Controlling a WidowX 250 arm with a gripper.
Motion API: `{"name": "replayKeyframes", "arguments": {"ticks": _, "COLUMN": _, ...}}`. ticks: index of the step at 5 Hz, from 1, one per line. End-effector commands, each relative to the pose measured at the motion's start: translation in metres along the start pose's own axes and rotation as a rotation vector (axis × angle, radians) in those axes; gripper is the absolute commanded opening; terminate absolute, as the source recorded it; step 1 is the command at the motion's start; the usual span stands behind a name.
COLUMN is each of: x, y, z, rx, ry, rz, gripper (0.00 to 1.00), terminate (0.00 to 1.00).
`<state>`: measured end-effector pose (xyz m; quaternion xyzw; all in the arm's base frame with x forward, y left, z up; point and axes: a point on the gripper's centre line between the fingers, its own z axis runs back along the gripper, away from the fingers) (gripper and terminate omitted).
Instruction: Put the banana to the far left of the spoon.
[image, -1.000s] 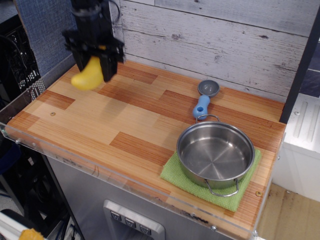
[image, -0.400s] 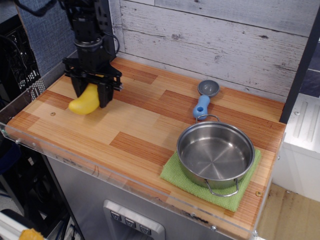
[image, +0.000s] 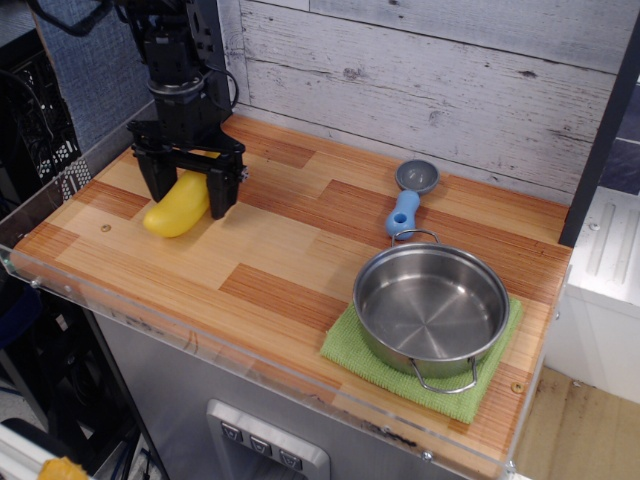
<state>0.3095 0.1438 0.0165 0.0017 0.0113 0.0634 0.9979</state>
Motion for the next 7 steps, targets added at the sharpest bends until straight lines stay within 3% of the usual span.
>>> {"name": "replayKeyframes", "arguments": {"ticks": 1, "x": -0.005, "y": -0.020, "z": 0.096, "rx": 0.014, "ry": -0.225, "rz": -0.015, "gripper": 1.00, "terminate": 0.00}}
{"name": "replayKeyframes", "arguments": {"ticks": 2, "x": -0.012, "y": -0.036, "z": 0.124, "rx": -0.028, "ry": -0.248, "rz": -0.022, "gripper": 1.00, "terminate": 0.00}}
{"name": "replayKeyframes", "arguments": {"ticks": 3, "x": -0.014, "y": -0.057, "z": 0.134, "rx": -0.064, "ry": -0.232, "rz": -0.059, "gripper": 1.00, "terminate": 0.00}}
{"name": "replayKeyframes", "arguments": {"ticks": 5, "x": -0.015, "y": -0.068, "z": 0.143, "rx": -0.134, "ry": -0.183, "rz": -0.161, "gripper": 1.00, "terminate": 0.00}}
{"name": "replayKeyframes", "arguments": {"ticks": 6, "x": -0.015, "y": -0.068, "z": 0.143, "rx": -0.134, "ry": -0.183, "rz": -0.161, "gripper": 1.00, "terminate": 0.00}}
{"name": "replayKeyframes", "arguments": {"ticks": 7, "x": -0.015, "y": -0.068, "z": 0.143, "rx": -0.134, "ry": -0.183, "rz": -0.161, "gripper": 1.00, "terminate": 1.00}}
